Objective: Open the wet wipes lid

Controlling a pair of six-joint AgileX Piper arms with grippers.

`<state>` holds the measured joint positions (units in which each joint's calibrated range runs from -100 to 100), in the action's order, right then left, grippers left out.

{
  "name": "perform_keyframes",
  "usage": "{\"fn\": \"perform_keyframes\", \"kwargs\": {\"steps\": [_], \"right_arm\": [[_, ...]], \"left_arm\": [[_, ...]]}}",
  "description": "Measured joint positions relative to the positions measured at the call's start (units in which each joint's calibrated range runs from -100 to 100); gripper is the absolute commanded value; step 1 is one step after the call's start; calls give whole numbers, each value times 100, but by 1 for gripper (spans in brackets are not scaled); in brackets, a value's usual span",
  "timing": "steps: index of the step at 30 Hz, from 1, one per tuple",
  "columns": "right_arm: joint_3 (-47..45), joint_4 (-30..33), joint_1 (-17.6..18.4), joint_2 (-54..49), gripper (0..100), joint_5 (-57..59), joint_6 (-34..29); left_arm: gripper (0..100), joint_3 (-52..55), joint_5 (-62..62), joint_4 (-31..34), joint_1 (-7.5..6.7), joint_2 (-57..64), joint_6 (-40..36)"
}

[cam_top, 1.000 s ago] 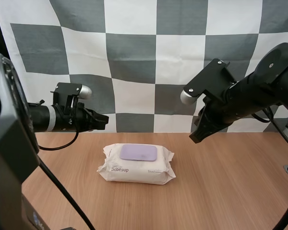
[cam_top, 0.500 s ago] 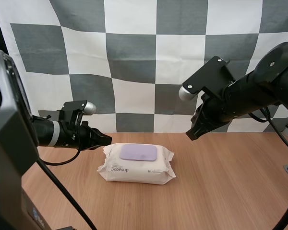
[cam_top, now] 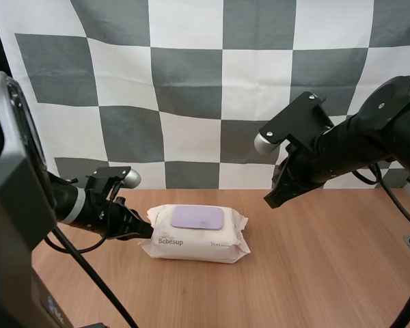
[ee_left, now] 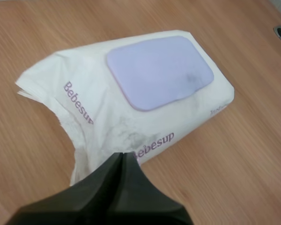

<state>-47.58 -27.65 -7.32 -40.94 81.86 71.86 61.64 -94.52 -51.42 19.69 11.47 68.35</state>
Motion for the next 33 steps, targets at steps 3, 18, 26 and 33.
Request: {"fn": "perform_keyframes", "kwargs": {"steps": [3,18,26,33], "right_arm": [[0,0,0,0,0,0,0],[0,0,0,0,32,91,0],[0,14,0,0,32,91,0],[0,14,0,0,32,91,0]], "left_arm": [[5,161,172,88,0,0,166],[100,204,1030,-248,-97,0,662],[100,251,1298,-235,-284,0,662],[100,436,2112,-141,-284,0,807]]}}
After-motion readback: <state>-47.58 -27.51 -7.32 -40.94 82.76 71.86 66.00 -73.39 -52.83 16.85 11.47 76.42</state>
